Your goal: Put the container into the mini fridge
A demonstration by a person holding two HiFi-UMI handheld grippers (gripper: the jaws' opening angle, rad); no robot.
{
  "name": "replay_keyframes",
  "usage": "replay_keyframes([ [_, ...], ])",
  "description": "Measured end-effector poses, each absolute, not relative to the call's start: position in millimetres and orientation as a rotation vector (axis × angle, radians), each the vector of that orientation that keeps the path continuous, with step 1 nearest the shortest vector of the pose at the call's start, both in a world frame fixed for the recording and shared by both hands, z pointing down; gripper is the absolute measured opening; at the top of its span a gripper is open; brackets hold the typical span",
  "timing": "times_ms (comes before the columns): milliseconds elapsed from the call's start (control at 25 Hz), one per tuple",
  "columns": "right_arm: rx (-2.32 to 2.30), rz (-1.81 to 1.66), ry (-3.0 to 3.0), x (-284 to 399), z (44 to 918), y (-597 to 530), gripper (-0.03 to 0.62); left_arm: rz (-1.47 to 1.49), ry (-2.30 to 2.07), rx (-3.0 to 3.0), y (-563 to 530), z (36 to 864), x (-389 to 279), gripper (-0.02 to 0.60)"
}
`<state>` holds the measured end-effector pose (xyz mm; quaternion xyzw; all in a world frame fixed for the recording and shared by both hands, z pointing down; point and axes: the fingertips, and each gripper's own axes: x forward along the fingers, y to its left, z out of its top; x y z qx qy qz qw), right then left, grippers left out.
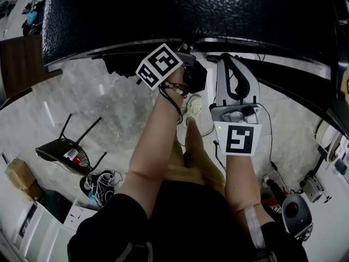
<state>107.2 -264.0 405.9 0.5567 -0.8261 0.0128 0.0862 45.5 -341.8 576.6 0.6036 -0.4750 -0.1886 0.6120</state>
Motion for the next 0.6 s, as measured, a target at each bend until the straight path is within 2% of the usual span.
replay_keyframes([
  [600,1.666,0.035,-2.468,108.8,404.9,-257.1,0.035,-0.362,-1.097,1.487,-309.8,580.4,46.0,0.396],
])
